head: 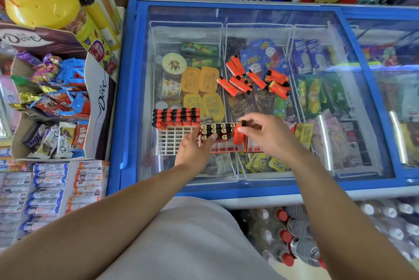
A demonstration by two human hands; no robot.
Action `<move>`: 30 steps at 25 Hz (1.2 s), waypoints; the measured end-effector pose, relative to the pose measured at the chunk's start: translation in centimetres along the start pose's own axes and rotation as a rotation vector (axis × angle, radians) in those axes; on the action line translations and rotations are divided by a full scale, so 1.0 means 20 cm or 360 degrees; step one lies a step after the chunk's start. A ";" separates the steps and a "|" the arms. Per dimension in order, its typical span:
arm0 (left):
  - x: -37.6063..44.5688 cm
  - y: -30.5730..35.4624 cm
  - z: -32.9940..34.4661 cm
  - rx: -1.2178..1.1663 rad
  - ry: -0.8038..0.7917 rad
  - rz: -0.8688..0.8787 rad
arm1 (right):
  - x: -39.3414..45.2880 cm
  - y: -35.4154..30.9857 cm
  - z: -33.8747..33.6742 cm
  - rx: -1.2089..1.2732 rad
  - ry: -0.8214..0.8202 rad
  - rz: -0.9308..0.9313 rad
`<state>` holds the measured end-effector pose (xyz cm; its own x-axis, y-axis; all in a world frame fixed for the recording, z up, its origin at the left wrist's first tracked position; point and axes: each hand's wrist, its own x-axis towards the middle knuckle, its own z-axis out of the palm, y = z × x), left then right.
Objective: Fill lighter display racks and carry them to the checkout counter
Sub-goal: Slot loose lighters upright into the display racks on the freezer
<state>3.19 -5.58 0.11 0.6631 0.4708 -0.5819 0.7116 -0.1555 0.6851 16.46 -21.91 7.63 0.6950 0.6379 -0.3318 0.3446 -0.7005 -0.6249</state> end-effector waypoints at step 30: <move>-0.06 0.04 -0.01 0.0260 -0.0037 0.0058 | 0.00 0.17 0.23 -0.0509 0.0315 -0.0066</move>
<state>2.93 -6.16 1.37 0.6932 0.4422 -0.5691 0.7138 -0.3122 0.6269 14.75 -22.84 2.34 0.7740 0.6156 -0.1481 0.5330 -0.7597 -0.3725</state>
